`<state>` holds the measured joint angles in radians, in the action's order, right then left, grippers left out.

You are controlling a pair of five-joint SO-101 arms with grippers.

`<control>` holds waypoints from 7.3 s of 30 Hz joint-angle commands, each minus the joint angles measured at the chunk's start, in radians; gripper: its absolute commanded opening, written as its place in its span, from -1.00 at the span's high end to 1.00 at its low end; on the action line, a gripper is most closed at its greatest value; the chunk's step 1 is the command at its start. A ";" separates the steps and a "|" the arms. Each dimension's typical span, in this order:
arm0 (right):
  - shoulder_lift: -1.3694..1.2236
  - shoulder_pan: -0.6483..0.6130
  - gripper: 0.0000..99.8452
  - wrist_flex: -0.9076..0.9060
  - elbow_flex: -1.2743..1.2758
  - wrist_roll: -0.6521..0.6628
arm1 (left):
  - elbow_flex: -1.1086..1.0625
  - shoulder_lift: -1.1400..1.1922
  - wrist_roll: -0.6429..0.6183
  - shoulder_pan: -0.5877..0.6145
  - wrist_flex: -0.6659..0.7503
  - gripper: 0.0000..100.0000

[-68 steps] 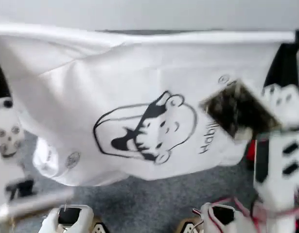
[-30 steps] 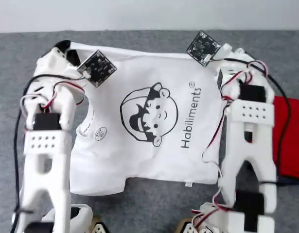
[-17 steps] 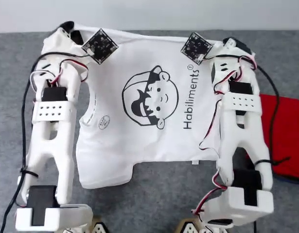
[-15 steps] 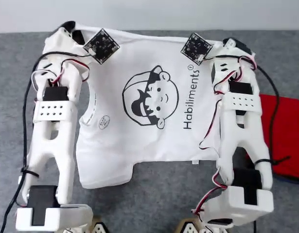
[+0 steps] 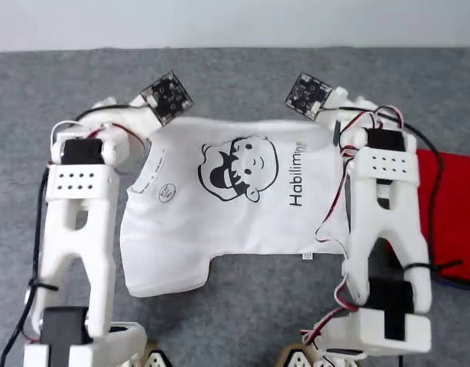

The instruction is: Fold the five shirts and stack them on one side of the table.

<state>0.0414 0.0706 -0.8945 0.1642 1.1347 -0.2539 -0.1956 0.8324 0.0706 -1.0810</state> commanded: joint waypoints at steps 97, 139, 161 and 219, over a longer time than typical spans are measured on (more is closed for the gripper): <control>-0.282 -0.143 0.98 -0.272 -0.167 -0.666 | 0.071 0.175 -0.614 0.008 -0.167 0.97; -1.007 -0.113 0.97 -0.883 -1.261 -0.595 | 0.541 0.578 -0.672 0.002 -0.302 0.97; -1.107 0.002 0.98 -0.891 -1.353 -0.595 | 0.975 0.956 -0.695 0.133 -0.459 0.97; -0.743 0.131 0.79 -0.837 -0.910 -0.859 | 0.728 0.512 -0.529 0.336 -0.674 0.97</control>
<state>-0.7549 0.1995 -1.7446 -0.7181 0.2800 0.4687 0.3828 0.2938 0.4081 -1.7300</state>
